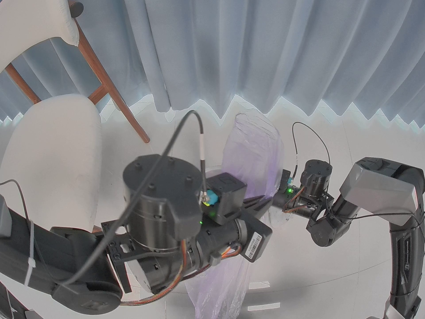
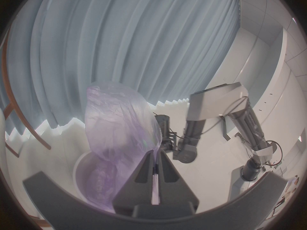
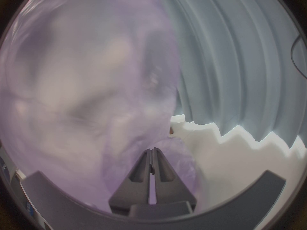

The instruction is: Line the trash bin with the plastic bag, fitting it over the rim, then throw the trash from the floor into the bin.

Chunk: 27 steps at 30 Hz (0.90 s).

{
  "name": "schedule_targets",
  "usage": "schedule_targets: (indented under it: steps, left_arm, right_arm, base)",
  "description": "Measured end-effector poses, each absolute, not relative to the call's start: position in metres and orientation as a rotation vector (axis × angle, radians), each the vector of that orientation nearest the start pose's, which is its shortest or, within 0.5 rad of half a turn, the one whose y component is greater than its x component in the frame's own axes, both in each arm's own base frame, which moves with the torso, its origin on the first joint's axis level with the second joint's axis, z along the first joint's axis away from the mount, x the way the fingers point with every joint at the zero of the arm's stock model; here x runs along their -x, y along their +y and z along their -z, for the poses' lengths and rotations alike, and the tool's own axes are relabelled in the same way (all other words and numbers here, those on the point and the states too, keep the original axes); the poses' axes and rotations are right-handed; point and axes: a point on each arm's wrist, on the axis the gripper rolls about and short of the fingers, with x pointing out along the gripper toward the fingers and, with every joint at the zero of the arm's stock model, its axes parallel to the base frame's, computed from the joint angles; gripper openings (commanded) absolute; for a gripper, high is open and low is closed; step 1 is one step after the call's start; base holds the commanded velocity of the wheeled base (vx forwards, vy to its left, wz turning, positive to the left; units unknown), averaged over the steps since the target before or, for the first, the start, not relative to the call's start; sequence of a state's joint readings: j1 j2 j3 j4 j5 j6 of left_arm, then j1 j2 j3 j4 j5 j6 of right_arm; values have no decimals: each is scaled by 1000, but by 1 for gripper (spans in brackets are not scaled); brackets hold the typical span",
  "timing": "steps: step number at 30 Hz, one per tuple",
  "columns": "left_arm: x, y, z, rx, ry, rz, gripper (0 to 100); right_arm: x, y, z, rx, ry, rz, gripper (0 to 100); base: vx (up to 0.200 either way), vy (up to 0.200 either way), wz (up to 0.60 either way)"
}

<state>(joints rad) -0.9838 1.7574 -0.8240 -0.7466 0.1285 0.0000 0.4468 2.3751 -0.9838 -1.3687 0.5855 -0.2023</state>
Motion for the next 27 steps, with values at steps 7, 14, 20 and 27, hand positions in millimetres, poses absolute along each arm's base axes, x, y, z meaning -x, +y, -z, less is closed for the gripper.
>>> schedule_targets:
  steps: [7,14,20,27]
  left_arm:
    - [-195,-254,-183,-91,156,794,0]
    - [-205,-249,-184,-86,153,761,0]
    - [-208,-250,-186,-83,148,756,0]
    - [-215,-255,-189,-71,134,750,0]
  right_arm:
    - [-349,216,-35,178,-25,-1110,0]
    - [-344,228,-17,178,19,-1126,0]
    - [-354,221,-17,111,66,-1078,0]
    - [-370,196,-66,8,29,-961,0]
  base:
    - [0,0,0]
    - [0,0,0]
    - [0,0,0]
    - [0,0,0]
